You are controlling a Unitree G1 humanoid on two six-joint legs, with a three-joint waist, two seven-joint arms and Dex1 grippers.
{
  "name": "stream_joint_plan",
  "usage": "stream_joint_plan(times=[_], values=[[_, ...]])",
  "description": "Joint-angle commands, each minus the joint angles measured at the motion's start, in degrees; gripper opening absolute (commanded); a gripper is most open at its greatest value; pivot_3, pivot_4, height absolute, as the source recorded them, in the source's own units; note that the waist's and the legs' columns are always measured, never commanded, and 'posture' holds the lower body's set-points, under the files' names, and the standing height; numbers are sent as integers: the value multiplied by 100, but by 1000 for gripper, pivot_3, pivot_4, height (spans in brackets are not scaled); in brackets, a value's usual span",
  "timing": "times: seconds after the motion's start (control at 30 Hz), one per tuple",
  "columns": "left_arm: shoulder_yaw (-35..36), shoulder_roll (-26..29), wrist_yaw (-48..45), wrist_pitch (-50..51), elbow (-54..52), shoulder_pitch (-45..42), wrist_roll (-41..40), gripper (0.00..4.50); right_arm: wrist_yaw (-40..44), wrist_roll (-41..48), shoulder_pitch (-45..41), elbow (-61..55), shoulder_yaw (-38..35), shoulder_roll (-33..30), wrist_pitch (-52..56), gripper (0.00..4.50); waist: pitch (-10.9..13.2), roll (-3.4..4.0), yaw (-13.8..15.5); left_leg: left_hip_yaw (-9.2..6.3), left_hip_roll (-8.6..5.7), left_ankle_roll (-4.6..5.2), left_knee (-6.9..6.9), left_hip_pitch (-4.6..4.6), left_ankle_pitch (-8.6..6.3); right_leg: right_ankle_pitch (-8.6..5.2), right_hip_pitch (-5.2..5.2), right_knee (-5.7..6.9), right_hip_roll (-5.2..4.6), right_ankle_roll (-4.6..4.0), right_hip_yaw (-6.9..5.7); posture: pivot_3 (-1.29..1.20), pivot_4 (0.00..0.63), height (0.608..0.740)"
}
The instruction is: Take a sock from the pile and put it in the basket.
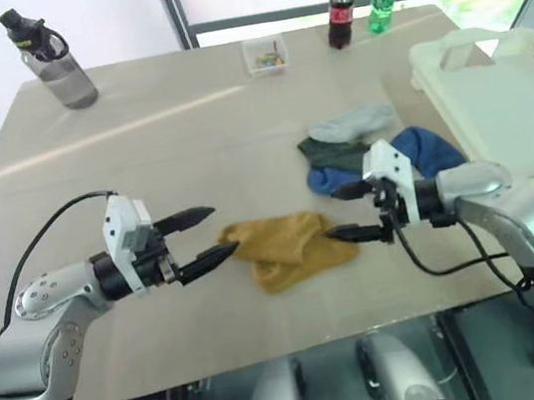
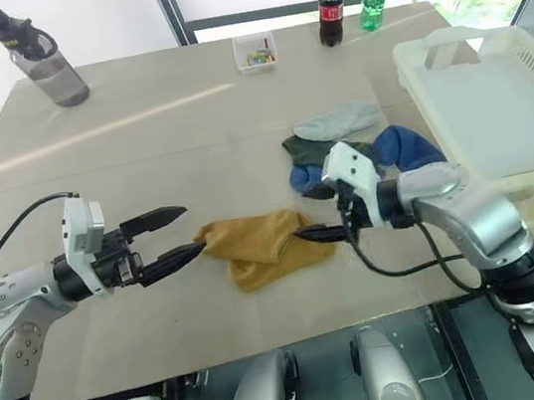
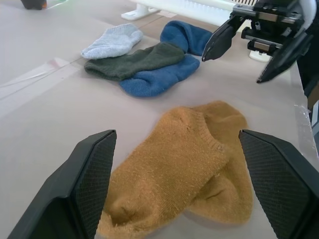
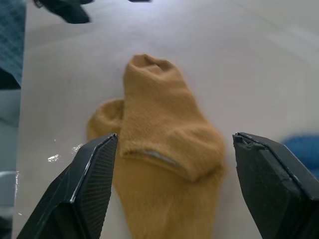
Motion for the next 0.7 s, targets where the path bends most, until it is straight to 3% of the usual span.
stream_joint_plan(times=[0.03, 0.4, 0.47, 0.63, 0.67, 0.7], values=[[219, 108, -67, -100, -76, 10, -50, 4148, -66, -676, -15, -82, 445, 25, -676, 3758, 0, 0, 8, 1, -1, 0, 3, -2, 0, 0, 0, 0, -1, 0, 0, 0, 150, 740], [197, 140, -107, -98, -14, -56, -20, 4148, 109, -1347, 190, 176, 1085, 314, -1407, 3758, 0, -1, 35, -5, -5, -1, 5, -8, 0, 1, 0, 0, -12, -1, -5, 0, 150, 740], [208, 146, -122, -96, -13, -53, -24, 4148, 145, -1499, 246, 260, 1169, 312, -1553, 2972, 0, -1, 33, -5, -6, -1, 5, -8, 0, 1, 0, 1, -11, -1, -4, 0, 150, 740], [235, 157, -156, -97, -1, -39, -15, 4148, 78, -1901, 295, 550, 1330, 435, -1945, 420, 0, -1, 33, -4, -7, -1, 6, -8, 1, 1, 0, 1, -11, -1, -5, 0, 150, 740], [237, 159, -157, -96, -2, -41, -16, 4148, 67, -1936, 303, 596, 1342, 488, -1981, 46, -1, -1, 32, -4, -7, -1, 5, -8, 1, 1, 0, 1, -11, -1, -5, 0, 150, 740], [247, 165, -161, -94, -3, -43, -21, 4148, 58, -1976, 316, 639, 1362, 539, -2012, 46, -1, -2, 32, -4, -7, -1, 5, -7, 1, 1, 0, 1, -11, -2, -4, 0, 150, 740]])
